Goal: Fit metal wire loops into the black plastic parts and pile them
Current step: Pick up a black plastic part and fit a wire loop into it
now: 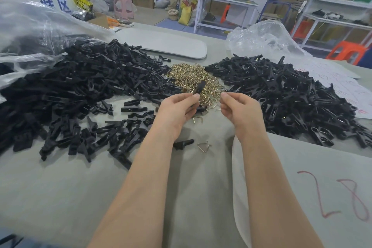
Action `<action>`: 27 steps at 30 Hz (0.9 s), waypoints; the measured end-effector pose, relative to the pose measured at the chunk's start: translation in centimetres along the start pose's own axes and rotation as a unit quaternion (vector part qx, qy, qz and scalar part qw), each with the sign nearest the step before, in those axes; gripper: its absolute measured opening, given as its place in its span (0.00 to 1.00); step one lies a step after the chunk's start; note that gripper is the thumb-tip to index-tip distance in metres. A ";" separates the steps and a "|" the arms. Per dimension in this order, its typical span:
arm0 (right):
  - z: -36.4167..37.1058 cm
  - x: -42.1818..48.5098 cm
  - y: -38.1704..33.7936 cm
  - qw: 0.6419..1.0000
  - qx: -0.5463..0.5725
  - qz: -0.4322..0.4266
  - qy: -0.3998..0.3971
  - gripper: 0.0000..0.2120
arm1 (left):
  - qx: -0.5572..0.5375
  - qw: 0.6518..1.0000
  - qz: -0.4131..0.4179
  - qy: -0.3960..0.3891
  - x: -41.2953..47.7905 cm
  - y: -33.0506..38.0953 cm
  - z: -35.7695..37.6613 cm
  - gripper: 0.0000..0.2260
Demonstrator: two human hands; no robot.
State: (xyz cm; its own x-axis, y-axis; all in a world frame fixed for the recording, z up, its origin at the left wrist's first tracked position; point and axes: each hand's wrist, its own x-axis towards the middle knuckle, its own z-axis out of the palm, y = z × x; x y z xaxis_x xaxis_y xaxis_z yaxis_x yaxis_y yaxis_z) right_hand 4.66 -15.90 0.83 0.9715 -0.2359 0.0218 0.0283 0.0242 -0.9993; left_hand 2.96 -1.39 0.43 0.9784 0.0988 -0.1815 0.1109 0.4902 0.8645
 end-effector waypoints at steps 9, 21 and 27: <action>-1.1 0.1 -0.6 0.997 -0.069 -0.024 -0.013 0.06 | 0.453 0.861 0.230 0.001 -0.2 -1.2 0.1 0.09; -0.9 -0.6 -0.9 0.971 -0.217 -0.045 -0.093 0.09 | 0.501 0.817 0.279 -0.061 -0.1 -1.4 0.1 0.09; -1.3 -0.3 -1.0 0.974 -0.211 -0.060 -0.058 0.10 | 0.497 0.820 0.280 -0.052 0.2 -1.5 -0.1 0.11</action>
State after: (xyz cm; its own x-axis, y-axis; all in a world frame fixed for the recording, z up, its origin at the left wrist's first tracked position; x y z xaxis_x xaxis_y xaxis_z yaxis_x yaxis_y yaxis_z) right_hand 4.02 -17.11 1.83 0.9879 -0.1006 0.1182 0.0680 -0.4041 -0.9122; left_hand 2.92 -2.02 -0.97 0.9286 -0.0329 0.3695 -0.3237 -0.5587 0.7636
